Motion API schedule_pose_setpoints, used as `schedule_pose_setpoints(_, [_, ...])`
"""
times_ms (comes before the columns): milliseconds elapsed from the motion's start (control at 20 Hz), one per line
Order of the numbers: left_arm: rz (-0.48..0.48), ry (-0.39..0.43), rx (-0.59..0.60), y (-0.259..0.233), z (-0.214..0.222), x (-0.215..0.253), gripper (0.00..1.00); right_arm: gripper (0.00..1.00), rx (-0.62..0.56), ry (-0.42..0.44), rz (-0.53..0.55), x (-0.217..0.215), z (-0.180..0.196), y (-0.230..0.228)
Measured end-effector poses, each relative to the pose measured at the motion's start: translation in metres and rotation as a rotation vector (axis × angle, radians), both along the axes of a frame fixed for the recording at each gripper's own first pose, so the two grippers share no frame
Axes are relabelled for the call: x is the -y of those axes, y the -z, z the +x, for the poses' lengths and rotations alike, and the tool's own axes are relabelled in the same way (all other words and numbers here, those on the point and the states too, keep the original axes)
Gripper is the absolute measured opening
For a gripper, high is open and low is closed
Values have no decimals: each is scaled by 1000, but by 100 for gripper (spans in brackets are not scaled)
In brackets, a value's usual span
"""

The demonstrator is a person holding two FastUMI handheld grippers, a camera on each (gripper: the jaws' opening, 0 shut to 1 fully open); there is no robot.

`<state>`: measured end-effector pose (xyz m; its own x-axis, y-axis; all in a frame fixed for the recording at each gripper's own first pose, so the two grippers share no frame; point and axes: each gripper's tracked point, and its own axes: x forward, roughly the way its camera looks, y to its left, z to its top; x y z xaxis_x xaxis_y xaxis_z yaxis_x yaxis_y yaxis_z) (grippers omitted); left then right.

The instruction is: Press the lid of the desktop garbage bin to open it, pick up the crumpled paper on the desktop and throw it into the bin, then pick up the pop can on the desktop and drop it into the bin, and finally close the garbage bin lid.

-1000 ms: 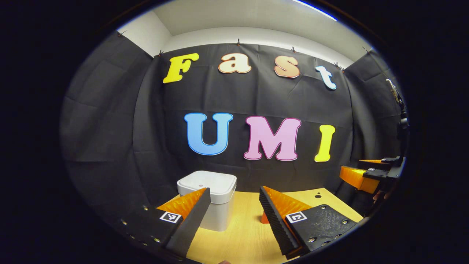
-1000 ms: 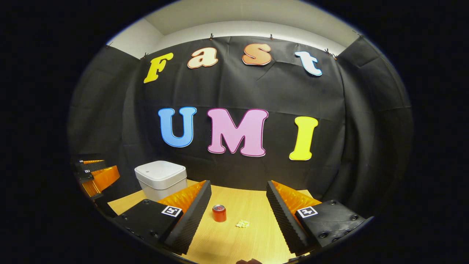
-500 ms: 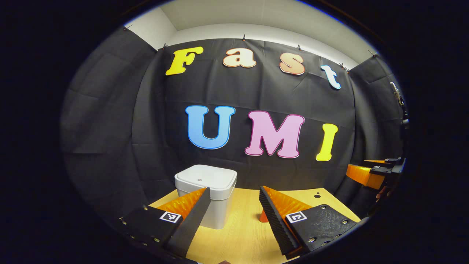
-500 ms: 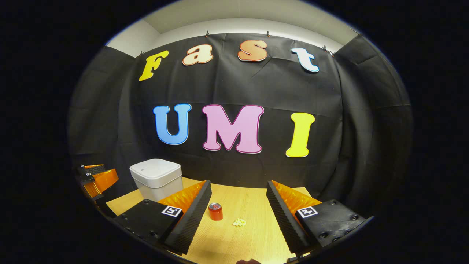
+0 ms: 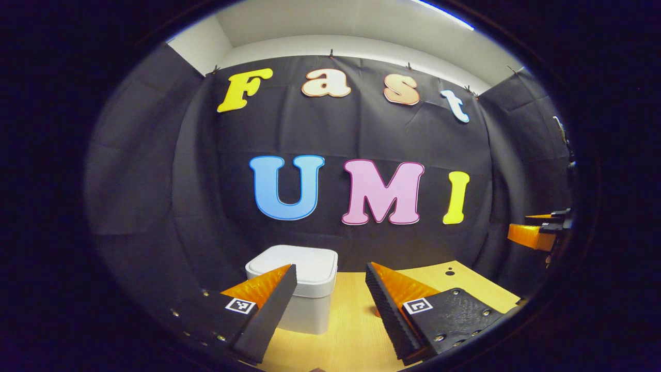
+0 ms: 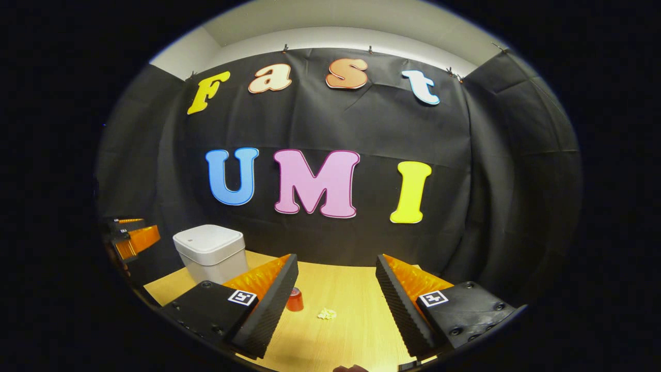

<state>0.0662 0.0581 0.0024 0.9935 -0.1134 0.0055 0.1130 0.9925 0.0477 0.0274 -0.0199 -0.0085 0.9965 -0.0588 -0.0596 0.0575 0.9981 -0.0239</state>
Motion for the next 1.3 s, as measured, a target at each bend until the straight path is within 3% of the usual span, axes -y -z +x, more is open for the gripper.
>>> schedule_pose_setpoints(150, [-27,-7,-40,7,26,-31,88,98,1,20,-3,0,-8,2])
schedule_pose_setpoints(350, [-178,15,-138,23,58,-55,88,98,27,22,-52,-5,-16,-2])
schedule_pose_setpoints(450, [-212,-29,-171,28,77,-77,66,98,42,5,-55,-7,-14,-7])
schedule_pose_setpoints(500, [-208,-54,-182,29,89,-87,48,98,43,-1,-52,-6,-11,-7])
schedule_pose_setpoints(600, [-147,-88,-254,43,108,-102,30,98,45,-15,-48,-2,-2,-9])
schedule_pose_setpoints(700, [-101,-77,-342,57,122,-101,29,98,46,-33,-40,4,14,-8])
schedule_pose_setpoints(750, [-103,-80,-356,55,134,-103,21,98,42,-48,-36,6,25,-5])
schedule_pose_setpoints(900, [-135,-34,-386,53,152,-89,18,98,28,-85,-25,15,61,1])
schedule_pose_setpoints(1300, [-95,-113,-523,97,196,-101,13,98,-44,-197,42,31,115,32])
